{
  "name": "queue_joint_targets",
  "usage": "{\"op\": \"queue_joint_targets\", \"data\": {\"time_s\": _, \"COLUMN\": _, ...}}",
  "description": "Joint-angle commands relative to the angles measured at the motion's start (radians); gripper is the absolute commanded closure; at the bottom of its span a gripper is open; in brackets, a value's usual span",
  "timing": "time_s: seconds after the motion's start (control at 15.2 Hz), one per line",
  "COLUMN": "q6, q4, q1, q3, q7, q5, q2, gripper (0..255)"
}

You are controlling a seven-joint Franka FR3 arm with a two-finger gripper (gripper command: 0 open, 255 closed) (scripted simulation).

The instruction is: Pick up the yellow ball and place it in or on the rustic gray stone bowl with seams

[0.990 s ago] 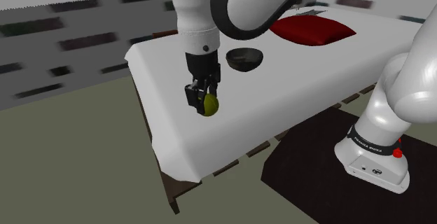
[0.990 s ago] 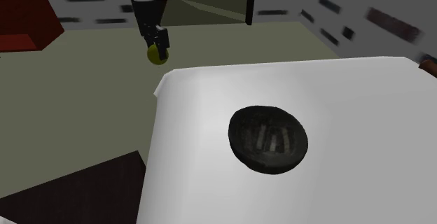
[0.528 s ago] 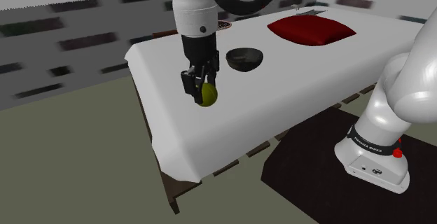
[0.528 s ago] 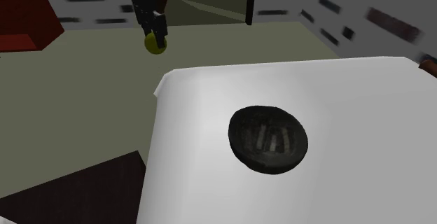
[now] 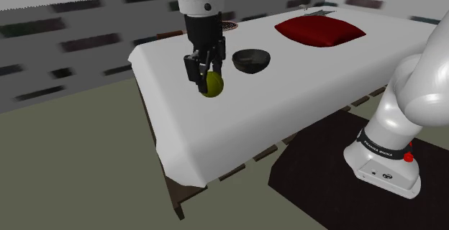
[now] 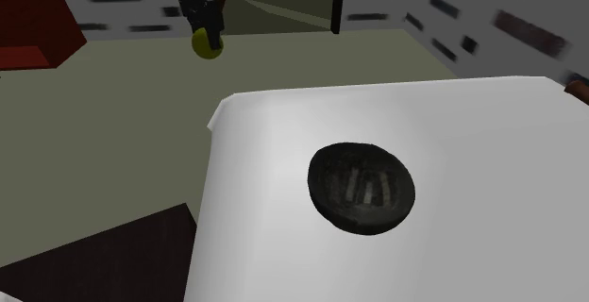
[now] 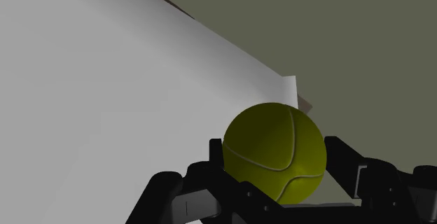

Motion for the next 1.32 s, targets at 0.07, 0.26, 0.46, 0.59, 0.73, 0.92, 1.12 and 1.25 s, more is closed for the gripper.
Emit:
{"op": "queue_joint_targets", "data": {"time_s": 0.07, "q6": -0.003, "q4": -0.034, "q1": -0.03, "q3": -0.037, "q7": -0.073, "q5": 0.016, "q2": -0.039, "gripper": 255}}
{"op": "queue_joint_targets", "data": {"time_s": 0.26, "q6": -0.003, "q4": -0.067, "q1": -0.063, "q3": -0.082, "q7": -0.153, "q5": 0.026, "q2": -0.072, "gripper": 255}}
{"op": "queue_joint_targets", "data": {"time_s": 0.46, "q6": -0.004, "q4": -0.09, "q1": -0.093, "q3": -0.127, "q7": -0.23, "q5": 0.029, "q2": -0.094, "gripper": 255}}
{"op": "queue_joint_targets", "data": {"time_s": 0.59, "q6": -0.005, "q4": -0.099, "q1": -0.114, "q3": -0.156, "q7": -0.28, "q5": 0.028, "q2": -0.103, "gripper": 255}}
{"op": "queue_joint_targets", "data": {"time_s": 0.73, "q6": -0.006, "q4": -0.104, "q1": -0.135, "q3": -0.185, "q7": -0.329, "q5": 0.025, "q2": -0.108, "gripper": 255}}
{"op": "queue_joint_targets", "data": {"time_s": 0.92, "q6": -0.009, "q4": -0.104, "q1": -0.166, "q3": -0.228, "q7": -0.401, "q5": 0.017, "q2": -0.107, "gripper": 255}}
{"op": "queue_joint_targets", "data": {"time_s": 1.12, "q6": -0.013, "q4": -0.093, "q1": -0.197, "q3": -0.269, "q7": -0.47, "q5": 0.008, "q2": -0.097, "gripper": 255}}
{"op": "queue_joint_targets", "data": {"time_s": 1.25, "q6": -0.015, "q4": -0.08, "q1": -0.218, "q3": -0.296, "q7": -0.515, "q5": 0.001, "q2": -0.086, "gripper": 255}}
